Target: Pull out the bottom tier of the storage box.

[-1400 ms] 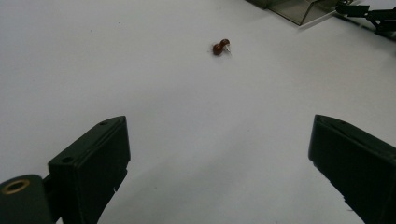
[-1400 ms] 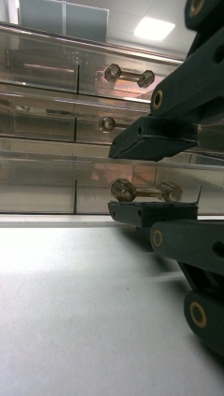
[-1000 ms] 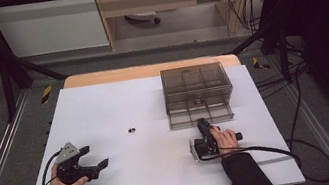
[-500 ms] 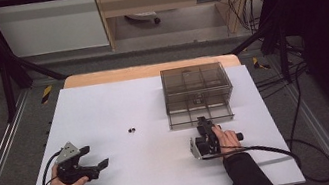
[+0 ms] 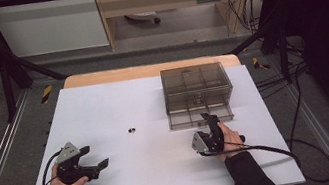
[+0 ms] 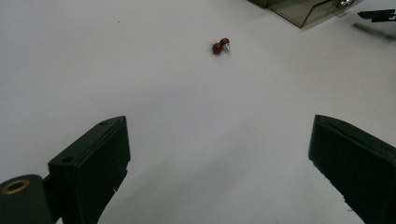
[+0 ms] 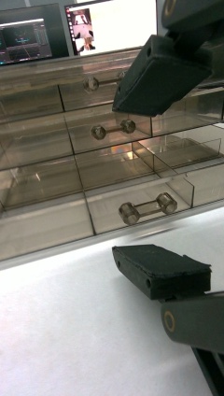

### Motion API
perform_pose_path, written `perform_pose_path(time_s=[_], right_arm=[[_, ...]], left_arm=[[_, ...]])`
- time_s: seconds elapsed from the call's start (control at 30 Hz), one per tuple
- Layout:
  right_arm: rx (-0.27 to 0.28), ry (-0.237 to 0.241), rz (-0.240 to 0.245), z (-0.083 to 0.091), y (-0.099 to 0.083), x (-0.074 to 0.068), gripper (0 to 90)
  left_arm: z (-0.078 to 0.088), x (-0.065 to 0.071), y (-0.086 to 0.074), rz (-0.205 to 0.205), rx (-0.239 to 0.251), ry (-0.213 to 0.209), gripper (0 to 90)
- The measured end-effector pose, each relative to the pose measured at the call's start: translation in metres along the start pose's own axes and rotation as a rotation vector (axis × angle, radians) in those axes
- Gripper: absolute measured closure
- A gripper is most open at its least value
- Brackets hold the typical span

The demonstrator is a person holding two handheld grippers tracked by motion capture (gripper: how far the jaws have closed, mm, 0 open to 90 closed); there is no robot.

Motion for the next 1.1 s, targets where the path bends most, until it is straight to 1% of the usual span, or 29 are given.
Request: perform_pose_path(time_s=[0.03, 0.17, 0.3, 0.4, 0.43, 0.47, 0.5, 0.57, 0.67, 0.77, 0.93, 0.97, 1.0, 1.03, 1.1], right_arm=[[0.012, 0.002, -0.022, 0.001, 0.0, 0.001, 21.7], [0.044, 0.007, -0.083, 0.004, 0.002, 0.003, 16.6], [0.05, 0.03, -0.147, 0.005, 0.002, 0.004, 13.4], [0.051, 0.05, -0.209, 0.006, 0.002, 0.006, 10.8], [0.054, 0.056, -0.241, 0.006, 0.002, 0.006, 9.9], [0.055, 0.065, -0.256, 0.006, 0.002, 0.007, 9.0], [0.05, 0.077, -0.287, 0.007, 0.002, 0.008, 8.3], [0.04, 0.086, -0.319, 0.006, 0.001, 0.009, 7.0], [0.027, 0.114, -0.382, 0.006, 0.0, 0.01, 6.2], [0.038, 0.146, -0.443, 0.006, -0.001, 0.011, 4.5], [0.058, 0.193, -0.516, 0.007, -0.001, 0.012, 3.9], [0.081, 0.2, -0.549, 0.008, -0.003, 0.013, 4.2], [0.086, 0.204, -0.562, 0.008, -0.004, 0.013, 4.2], [0.093, 0.214, -0.592, 0.009, -0.007, 0.014, 3.9], [0.087, 0.234, -0.631, 0.01, -0.01, 0.016, 2.7]], left_arm=[[0.0, 0.0, 0.0, 0.0, 0.0, 0.0, 5.2], [0.0, 0.0, 0.0, -0.001, 0.0, 0.0, 5.2], [0.0, 0.0, 0.0, -0.001, -0.001, 0.0, 5.2], [0.0, 0.0, 0.0, -0.001, 0.0, 0.001, 5.2], [0.0, 0.0, 0.0, 0.0, -0.001, 0.001, 5.2], [0.0, 0.0, 0.0, 0.0, -0.001, 0.001, 5.2], [0.0, 0.0, 0.0, 0.0, -0.001, 0.001, 5.2], [0.0, 0.0, 0.0, 0.0, 0.0, 0.001, 5.2], [0.0, 0.0, 0.0, 0.0, -0.001, 0.002, 5.2], [0.0, 0.0, 0.0, 0.001, 0.0, 0.002, 5.2], [0.0, 0.0, 0.0, 0.002, 0.001, 0.001, 5.2], [0.0, 0.0, 0.0, 0.002, 0.0, 0.001, 5.2], [0.0, 0.0, 0.0, 0.002, 0.0, 0.001, 5.2], [0.0, 0.0, 0.0, 0.002, 0.0, 0.001, 5.2], [0.0, 0.0, 0.0, 0.002, -0.001, 0.001, 5.2]])
Point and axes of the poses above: each handheld gripper's, and its own axes: z roughly backward along the jaws, y roughly out of its top, x roughly to its right, the point moved 2 cm from there along -z, roughly forward along the jaws, and after that the axes turned 7 degrees about y, right-handed, at the moved point
